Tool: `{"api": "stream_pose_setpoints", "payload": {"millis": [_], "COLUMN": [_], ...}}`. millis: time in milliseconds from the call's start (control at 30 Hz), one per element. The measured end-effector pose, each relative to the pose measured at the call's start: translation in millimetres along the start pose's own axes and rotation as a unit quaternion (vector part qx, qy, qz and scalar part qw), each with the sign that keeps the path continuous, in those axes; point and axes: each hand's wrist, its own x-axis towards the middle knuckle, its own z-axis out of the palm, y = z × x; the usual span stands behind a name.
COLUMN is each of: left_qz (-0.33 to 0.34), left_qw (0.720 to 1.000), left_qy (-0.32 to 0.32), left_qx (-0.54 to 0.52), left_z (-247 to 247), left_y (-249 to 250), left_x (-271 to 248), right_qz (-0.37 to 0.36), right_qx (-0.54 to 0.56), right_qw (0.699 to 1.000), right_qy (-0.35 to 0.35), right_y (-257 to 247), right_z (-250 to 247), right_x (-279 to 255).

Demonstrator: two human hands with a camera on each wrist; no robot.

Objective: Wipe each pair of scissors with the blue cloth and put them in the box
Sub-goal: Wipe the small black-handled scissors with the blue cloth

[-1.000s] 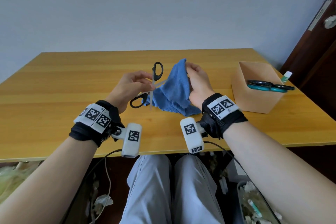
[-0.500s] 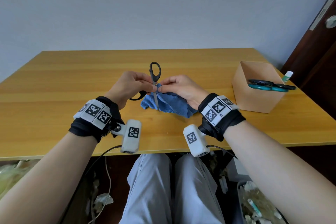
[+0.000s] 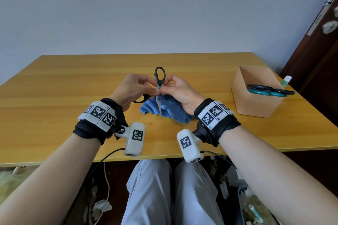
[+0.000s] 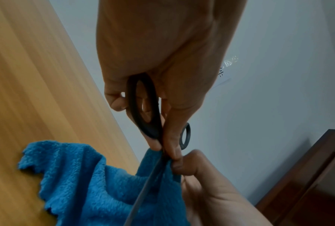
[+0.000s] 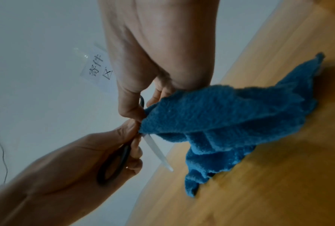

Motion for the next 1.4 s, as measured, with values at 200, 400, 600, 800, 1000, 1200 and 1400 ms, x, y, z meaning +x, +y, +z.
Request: {"api": "stream_pose_setpoints", "payload": {"millis": [200,400,600,800,1000,1200,1400], "left_qz": [-0.005,-0.026,-0.023,-0.018,-0.019,-0.024,-0.026], "left_qw": [1.0,0.999,0.998,0.998,0.998,0.998,0.998], "left_qy": [-0.003,-0.03,-0.043,-0.037,-0.033,-0.029,-0.025], "left_qx": [-0.002,-0.006,-0.051,-0.058,-0.051,-0.047,-0.043], "left_z": [4.2,2.6,0.4,3.0,2.2,3.7,4.3], "left_y": [9.2,12.5,8.6,10.4,12.2,12.0,11.6], "left_x": [4.3,5.7,7.4,9.2,7.9,7.5,7.6], "right_qz": [0.018,0.028,0.032,0.031,0.035,0.034,0.038], "right_qx": [0.026,0.037,0.036,0.02,0.015,0.025,0.02], "right_qw": [0.999,0.999,0.998,0.999,0.999,0.999,0.999], "right_qy": [-0.007,-0.009,-0.03,-0.009,-0.013,-0.007,-0.006], "right_y": [-2.0,-5.9,-12.9,-14.4,-12.3,-8.8,-9.0], "right_z": [-8.1,-12.6,-14.9,-11.3,-14.4,-13.9,-11.6], "right_x": [1.4,1.6,-1.8,-1.5,0.4,0.9,0.6]}}
